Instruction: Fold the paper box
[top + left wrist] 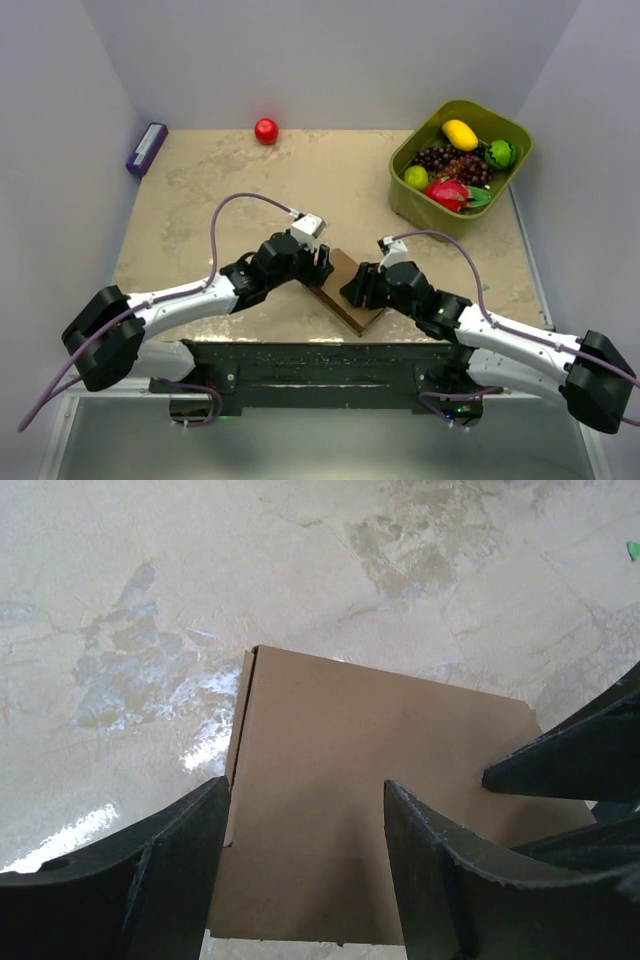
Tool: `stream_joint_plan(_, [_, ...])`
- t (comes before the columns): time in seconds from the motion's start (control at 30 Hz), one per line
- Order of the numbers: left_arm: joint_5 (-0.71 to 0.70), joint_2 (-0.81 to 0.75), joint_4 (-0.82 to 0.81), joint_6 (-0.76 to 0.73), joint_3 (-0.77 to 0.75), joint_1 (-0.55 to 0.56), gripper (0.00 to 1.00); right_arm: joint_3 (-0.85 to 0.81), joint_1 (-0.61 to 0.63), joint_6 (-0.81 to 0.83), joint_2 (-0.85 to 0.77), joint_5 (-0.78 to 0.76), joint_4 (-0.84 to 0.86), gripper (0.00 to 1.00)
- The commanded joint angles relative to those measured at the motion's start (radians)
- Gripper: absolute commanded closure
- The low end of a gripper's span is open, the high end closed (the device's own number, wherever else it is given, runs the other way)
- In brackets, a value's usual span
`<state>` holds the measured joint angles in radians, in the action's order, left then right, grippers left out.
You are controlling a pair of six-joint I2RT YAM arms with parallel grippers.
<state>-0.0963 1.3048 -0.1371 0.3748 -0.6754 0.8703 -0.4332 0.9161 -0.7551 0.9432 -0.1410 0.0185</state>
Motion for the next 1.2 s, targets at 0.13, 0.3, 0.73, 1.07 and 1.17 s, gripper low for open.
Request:
stream_joint_plan(0.13, [0.064,0.010,-0.101,0.032,0.080,-0.017,0.34,0.027,0.004,-0.046,0.034,-0.017,0.029,0.42])
stream_joint_plan(0.3, [0.070,0.034,-0.122,0.047,0.112,-0.021,0.34,0.033,0.004,-0.049,0.052,-0.020,0.029,0.42])
stream_joint_plan(0.73, [0.020,0.030,-0.105,0.019,0.088,-0.042,0.32,0.054,0.004,-0.062,0.104,-0.025,0.043,0.41])
stream_joint_plan(1.07, [0.029,0.109,-0.113,0.013,0.074,-0.105,0.34,0.050,0.004,-0.066,0.124,-0.028,0.040,0.41])
stream_joint_plan(1.17, [0.026,0.145,-0.099,0.010,0.066,-0.108,0.35,0.047,0.003,-0.064,0.131,-0.028,0.041,0.40])
